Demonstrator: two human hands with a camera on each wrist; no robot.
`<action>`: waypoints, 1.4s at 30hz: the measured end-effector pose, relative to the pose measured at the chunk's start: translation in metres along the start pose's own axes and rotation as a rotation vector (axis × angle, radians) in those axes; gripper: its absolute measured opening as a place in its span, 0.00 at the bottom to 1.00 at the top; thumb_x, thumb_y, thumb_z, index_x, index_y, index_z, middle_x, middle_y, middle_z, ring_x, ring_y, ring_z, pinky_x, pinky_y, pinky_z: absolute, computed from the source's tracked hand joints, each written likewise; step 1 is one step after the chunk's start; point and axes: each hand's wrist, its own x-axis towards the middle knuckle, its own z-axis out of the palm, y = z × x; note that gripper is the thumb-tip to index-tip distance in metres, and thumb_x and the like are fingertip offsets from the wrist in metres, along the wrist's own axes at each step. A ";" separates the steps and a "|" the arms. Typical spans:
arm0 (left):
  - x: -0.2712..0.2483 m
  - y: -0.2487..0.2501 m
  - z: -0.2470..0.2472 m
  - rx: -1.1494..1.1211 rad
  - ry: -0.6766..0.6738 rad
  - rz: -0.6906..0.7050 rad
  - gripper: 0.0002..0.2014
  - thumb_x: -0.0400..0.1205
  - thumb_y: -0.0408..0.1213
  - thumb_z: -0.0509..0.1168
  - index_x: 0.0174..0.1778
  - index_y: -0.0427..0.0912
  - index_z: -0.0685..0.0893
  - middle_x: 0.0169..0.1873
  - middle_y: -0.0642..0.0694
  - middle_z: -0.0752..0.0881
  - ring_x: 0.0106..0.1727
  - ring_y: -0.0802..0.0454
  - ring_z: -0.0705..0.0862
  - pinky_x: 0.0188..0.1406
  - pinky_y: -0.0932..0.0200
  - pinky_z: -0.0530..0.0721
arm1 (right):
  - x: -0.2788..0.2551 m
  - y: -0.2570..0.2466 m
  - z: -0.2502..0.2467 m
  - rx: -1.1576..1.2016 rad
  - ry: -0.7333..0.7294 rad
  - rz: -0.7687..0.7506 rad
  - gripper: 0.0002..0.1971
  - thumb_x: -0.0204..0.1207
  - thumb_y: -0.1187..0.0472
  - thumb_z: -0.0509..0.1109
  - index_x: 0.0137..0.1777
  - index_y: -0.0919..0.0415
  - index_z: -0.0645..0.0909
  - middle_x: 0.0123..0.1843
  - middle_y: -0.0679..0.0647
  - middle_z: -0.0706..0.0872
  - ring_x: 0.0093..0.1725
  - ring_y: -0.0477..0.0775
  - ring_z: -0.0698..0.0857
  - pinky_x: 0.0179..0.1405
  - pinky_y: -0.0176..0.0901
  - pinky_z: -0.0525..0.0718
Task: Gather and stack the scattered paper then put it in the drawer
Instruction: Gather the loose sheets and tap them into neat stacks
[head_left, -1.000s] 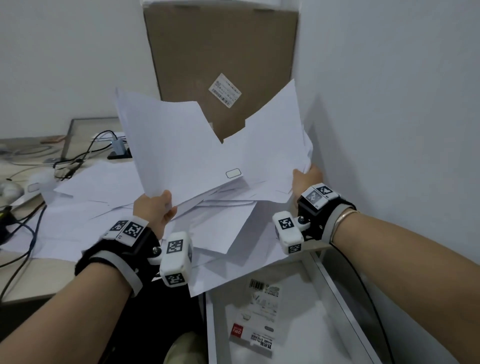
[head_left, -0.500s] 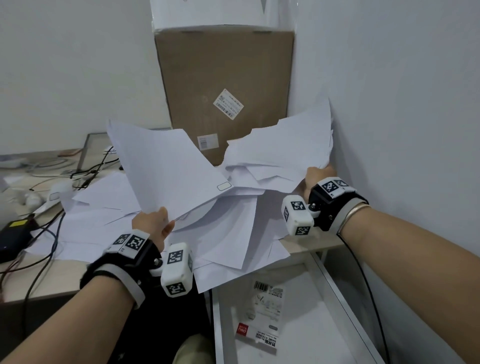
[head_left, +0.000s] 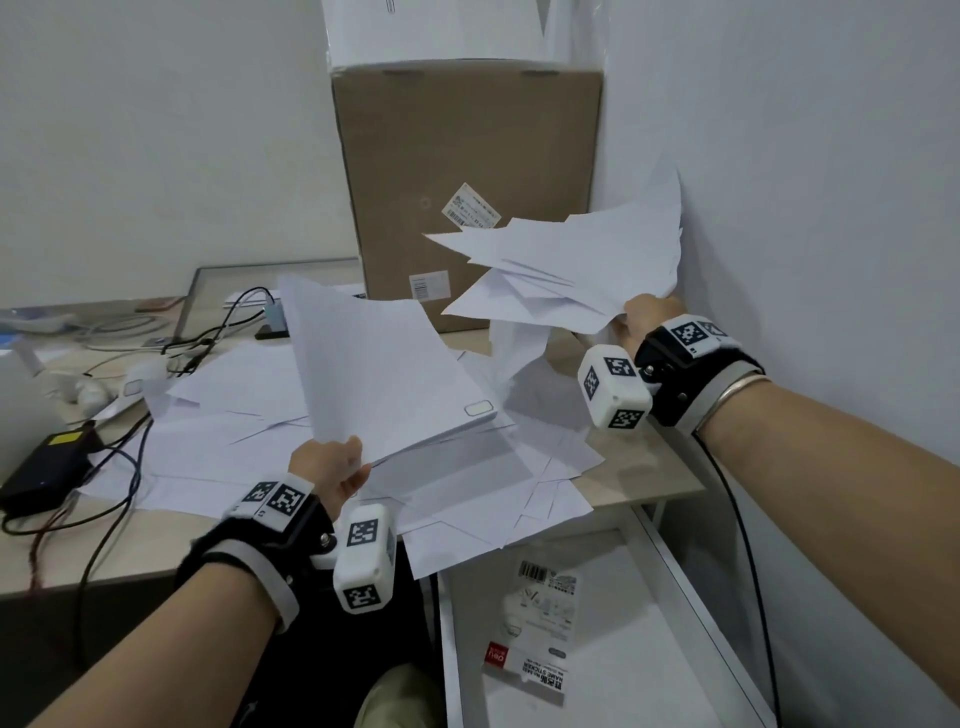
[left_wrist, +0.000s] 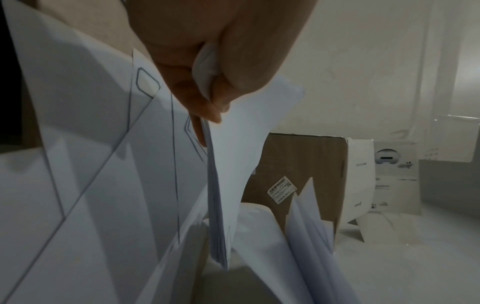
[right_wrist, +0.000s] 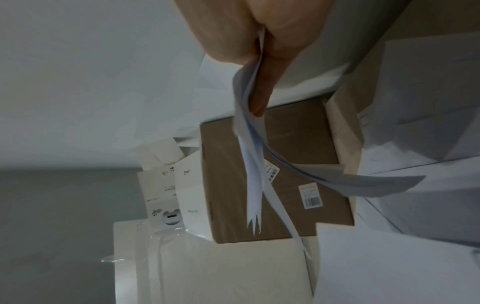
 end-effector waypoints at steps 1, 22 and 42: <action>0.001 -0.003 -0.001 0.084 -0.016 0.018 0.12 0.84 0.23 0.60 0.35 0.37 0.71 0.33 0.43 0.74 0.33 0.52 0.75 0.14 0.72 0.79 | 0.003 -0.003 0.002 0.036 0.005 -0.001 0.17 0.84 0.71 0.53 0.35 0.53 0.60 0.38 0.49 0.69 0.34 0.43 0.75 0.25 0.29 0.82; -0.002 -0.078 0.057 0.688 -0.291 -0.153 0.21 0.81 0.31 0.68 0.68 0.28 0.72 0.51 0.31 0.82 0.38 0.36 0.86 0.25 0.47 0.89 | 0.020 0.028 0.006 -0.014 0.164 -0.027 0.09 0.75 0.75 0.56 0.43 0.62 0.73 0.34 0.52 0.76 0.36 0.56 0.78 0.22 0.38 0.73; 0.041 0.008 0.132 0.092 -0.480 0.093 0.08 0.84 0.42 0.63 0.46 0.40 0.79 0.43 0.45 0.84 0.43 0.51 0.86 0.49 0.57 0.87 | 0.044 0.080 0.089 0.211 -0.110 0.004 0.19 0.64 0.69 0.65 0.52 0.50 0.86 0.50 0.53 0.91 0.49 0.58 0.91 0.47 0.58 0.90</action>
